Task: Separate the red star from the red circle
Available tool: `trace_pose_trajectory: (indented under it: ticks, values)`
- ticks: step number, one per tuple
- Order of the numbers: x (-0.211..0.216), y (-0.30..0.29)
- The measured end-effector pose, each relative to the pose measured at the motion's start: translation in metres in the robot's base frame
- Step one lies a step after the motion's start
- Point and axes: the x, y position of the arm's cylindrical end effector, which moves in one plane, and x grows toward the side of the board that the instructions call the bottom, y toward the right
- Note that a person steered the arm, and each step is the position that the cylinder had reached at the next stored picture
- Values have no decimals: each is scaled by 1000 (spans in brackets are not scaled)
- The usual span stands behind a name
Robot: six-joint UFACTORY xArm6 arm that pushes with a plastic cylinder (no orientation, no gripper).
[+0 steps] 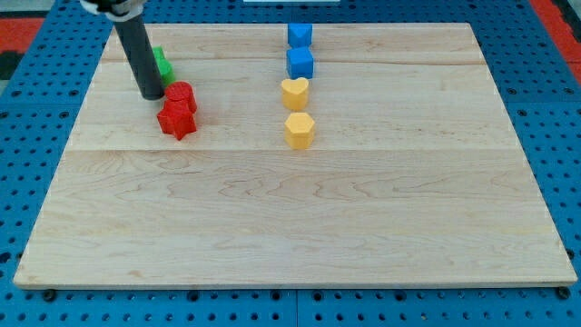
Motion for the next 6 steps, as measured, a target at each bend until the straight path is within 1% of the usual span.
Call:
trace_pose_trajectory:
  ticks: [1, 2, 3, 4, 5, 6]
  values:
    - [-34, 0]
    - [-35, 35]
    - [-2, 86]
    - [33, 31]
    - [70, 37]
    - [86, 93]
